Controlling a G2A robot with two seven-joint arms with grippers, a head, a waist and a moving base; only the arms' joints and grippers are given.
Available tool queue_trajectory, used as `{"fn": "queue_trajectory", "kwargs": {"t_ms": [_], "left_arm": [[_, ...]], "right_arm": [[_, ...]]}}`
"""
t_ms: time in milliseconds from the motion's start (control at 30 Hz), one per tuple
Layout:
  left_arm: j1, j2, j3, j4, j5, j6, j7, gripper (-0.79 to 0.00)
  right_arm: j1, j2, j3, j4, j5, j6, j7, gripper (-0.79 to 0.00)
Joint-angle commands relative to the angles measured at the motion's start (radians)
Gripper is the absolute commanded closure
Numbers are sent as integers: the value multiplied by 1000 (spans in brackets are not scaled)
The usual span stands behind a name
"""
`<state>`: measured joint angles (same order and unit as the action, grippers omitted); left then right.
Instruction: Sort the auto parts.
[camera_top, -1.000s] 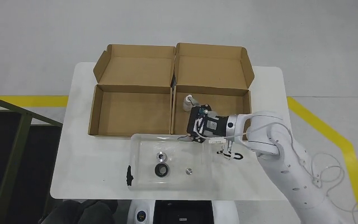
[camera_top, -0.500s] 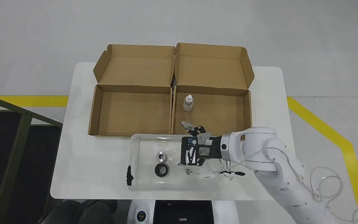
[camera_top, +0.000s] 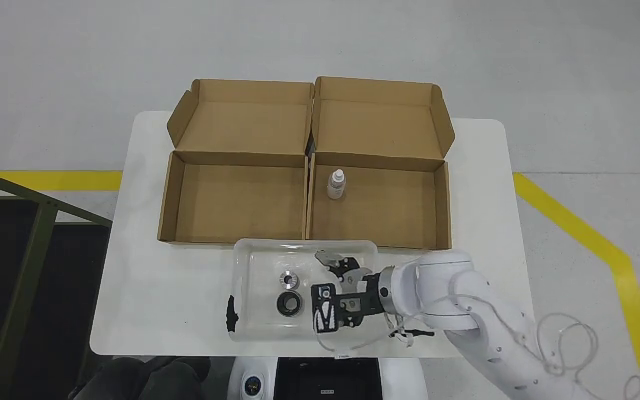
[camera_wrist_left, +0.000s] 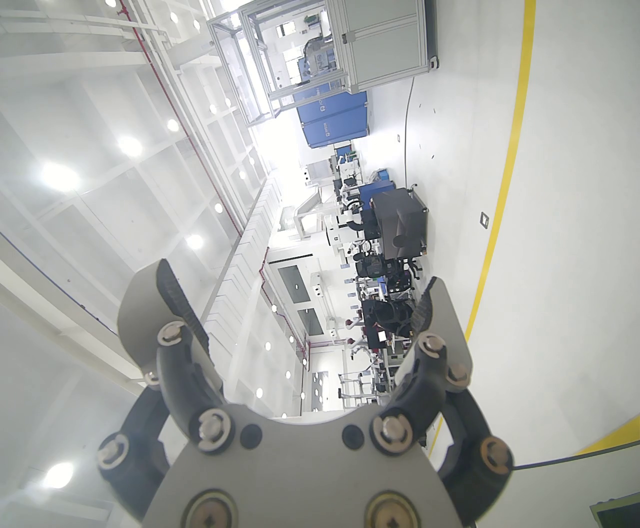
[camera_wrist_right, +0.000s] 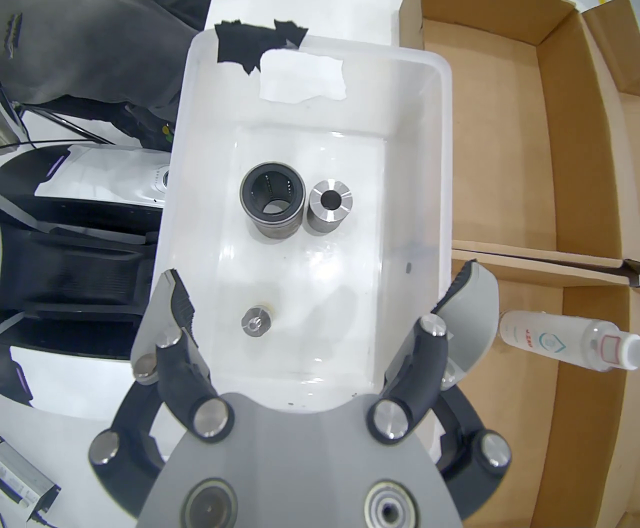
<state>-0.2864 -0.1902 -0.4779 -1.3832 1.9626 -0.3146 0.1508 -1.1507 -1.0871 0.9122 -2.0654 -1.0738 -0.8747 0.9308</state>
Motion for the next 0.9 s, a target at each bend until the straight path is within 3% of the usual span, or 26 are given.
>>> {"fn": "queue_trajectory", "kwargs": {"t_ms": [0,867], "left_arm": [[0,0,0,0,0,0,0,-785],[0,0,0,0,0,0,0,-785]], "right_arm": [[0,2,-10,0,-13,8,22,-785],[73,37,-180,52,-110,102,117,-779]]}}
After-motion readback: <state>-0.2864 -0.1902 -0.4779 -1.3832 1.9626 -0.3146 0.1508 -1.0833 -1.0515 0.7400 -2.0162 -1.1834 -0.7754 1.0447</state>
